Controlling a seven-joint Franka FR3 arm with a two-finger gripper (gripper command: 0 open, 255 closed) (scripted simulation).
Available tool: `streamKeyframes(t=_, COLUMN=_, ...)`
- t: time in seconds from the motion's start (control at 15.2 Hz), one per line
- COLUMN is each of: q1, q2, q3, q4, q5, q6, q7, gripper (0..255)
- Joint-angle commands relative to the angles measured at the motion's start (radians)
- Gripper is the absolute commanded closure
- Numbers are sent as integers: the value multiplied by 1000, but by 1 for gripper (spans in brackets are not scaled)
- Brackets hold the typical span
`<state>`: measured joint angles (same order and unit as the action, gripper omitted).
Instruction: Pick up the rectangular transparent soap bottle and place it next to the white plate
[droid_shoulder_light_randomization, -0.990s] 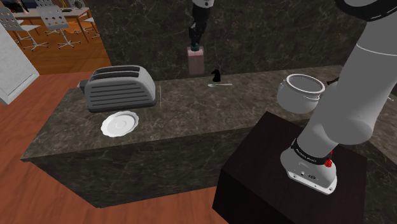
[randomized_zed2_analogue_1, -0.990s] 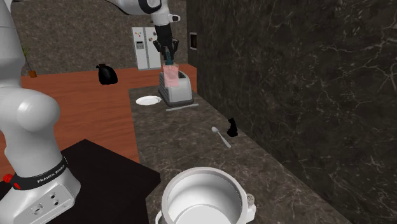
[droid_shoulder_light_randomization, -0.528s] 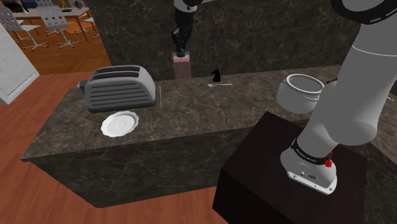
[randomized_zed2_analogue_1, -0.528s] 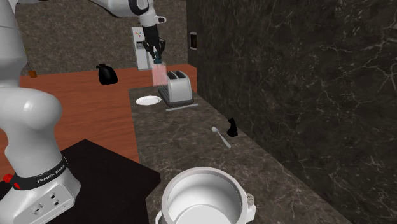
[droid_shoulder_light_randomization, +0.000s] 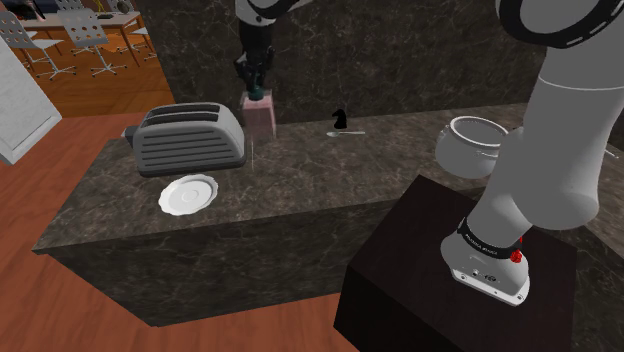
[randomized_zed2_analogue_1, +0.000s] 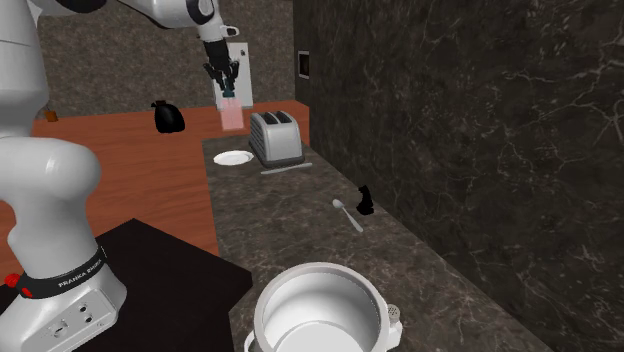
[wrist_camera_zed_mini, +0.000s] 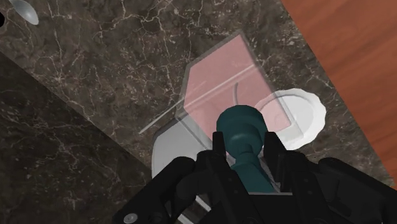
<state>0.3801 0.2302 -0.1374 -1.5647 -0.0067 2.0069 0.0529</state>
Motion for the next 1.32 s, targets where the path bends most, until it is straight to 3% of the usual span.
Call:
streamKeyframes(t=0.0, q1=22, q2=47, q3=13, q4=71, q5=-5, q6=-25, q7=40, gripper=255)
streamKeyframes(t=0.26, q1=71, q2=137, q3=36, q4=204, q5=-19, q6=-72, q7=116, gripper=255)
streamKeyframes(t=1.25, q1=74, q2=149, q3=36, q4=20, q5=-21, q6=124, q7=125, gripper=255)
